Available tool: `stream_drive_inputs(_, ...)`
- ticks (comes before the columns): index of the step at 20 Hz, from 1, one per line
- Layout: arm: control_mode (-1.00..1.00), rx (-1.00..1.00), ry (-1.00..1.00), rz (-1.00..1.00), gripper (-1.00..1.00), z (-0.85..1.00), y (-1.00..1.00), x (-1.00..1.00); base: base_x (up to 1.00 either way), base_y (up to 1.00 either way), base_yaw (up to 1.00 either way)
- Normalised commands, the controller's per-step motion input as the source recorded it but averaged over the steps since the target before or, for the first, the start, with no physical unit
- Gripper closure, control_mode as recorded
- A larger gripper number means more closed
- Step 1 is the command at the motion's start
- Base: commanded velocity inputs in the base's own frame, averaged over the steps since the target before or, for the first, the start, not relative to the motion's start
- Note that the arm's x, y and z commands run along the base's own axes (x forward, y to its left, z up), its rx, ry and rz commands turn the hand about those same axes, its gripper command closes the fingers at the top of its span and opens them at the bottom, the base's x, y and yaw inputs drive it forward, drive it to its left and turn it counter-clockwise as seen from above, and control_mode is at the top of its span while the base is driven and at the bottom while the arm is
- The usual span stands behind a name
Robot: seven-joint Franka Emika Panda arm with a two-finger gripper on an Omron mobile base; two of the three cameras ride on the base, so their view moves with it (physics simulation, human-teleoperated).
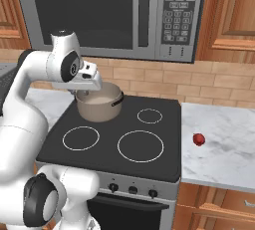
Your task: Turn on the burner for the pot on the stove. Wait thirty seconds for the pot to heat up. Then add the bell pepper to the pot.
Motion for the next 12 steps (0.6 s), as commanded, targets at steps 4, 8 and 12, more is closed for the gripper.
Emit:
stream_drive_inputs(4, -1.0, 0.0, 0.04, 0.0, -1.0, -0.04, 0.0, 0.0, 0.0, 0.0, 0.0)
stream_drive_inputs(8, -1.0, 0.0, 0.01, 0.0, -1.0, -0.06, 0.0, 0.0, 0.0, 0.0, 0.0)
stream_drive_inputs(12, -1.0, 0.0, 0.02, 0.0, -1.0, -0.06, 0.0, 0.0, 0.0, 0.0, 0.0)
